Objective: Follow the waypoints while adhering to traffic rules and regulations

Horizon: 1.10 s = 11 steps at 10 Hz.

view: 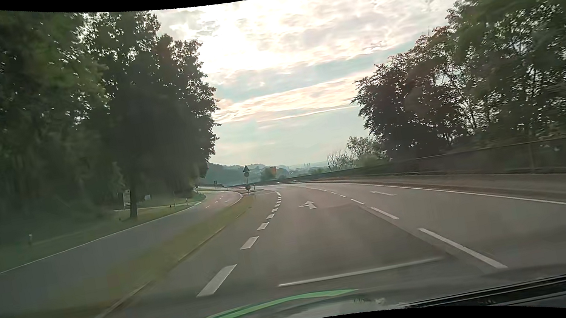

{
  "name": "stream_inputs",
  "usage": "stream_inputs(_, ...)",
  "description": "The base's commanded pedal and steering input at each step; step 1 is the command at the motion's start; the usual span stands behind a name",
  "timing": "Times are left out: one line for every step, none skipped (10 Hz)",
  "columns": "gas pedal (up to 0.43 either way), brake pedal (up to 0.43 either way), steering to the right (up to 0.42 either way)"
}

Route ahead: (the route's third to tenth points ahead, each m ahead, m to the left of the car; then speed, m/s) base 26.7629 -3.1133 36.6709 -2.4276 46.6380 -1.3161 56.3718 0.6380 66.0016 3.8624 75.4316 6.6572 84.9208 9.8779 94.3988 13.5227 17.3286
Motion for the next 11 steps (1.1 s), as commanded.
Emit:
stream_inputs(0.118, 0.0, -0.012)
stream_inputs(0.118, 0.0, -0.012)
stream_inputs(0.118, 0.0, -0.011)
stream_inputs(0.118, 0.0, -0.011)
stream_inputs(0.118, 0.0, -0.012)
stream_inputs(0.118, 0.0, -0.011)
stream_inputs(0.118, 0.0, -0.012)
stream_inputs(0.118, 0.0, -0.011)
stream_inputs(0.118, 0.0, -0.011)
stream_inputs(0.118, 0.0, -0.011)
stream_inputs(0.118, 0.0, -0.011)
